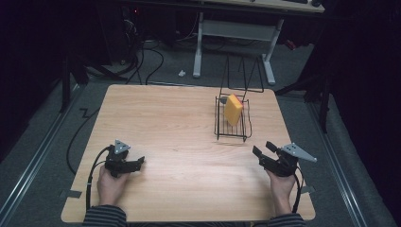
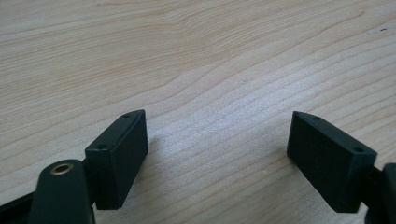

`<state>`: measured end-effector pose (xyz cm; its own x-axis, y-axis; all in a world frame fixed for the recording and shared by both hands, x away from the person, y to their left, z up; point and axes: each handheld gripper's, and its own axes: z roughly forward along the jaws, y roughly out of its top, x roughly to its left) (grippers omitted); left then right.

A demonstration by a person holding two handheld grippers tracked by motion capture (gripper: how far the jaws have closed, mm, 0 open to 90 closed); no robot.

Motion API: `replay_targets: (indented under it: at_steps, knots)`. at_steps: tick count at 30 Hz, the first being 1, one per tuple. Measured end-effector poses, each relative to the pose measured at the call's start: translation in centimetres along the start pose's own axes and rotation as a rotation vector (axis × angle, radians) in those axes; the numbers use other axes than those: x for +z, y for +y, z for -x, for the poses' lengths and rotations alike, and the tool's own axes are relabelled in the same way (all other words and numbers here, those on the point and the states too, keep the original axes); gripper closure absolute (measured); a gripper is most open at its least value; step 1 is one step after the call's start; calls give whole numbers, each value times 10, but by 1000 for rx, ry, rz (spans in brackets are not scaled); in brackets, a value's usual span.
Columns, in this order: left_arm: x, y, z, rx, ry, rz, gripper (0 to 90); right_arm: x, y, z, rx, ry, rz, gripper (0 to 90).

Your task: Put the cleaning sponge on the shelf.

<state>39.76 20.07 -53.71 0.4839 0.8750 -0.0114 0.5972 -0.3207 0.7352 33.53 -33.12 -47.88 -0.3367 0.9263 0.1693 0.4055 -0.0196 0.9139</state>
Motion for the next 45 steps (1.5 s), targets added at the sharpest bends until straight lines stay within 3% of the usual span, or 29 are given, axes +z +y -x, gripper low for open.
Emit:
replay_targets:
  at_steps: [13,45]
  knots:
    - [0,0,0,0,0,0,209,7,-4,0,1,-1,-25,341]
    - [0,0,0,0,0,0,209,40,-17,-2,-30,-2,-157,338]
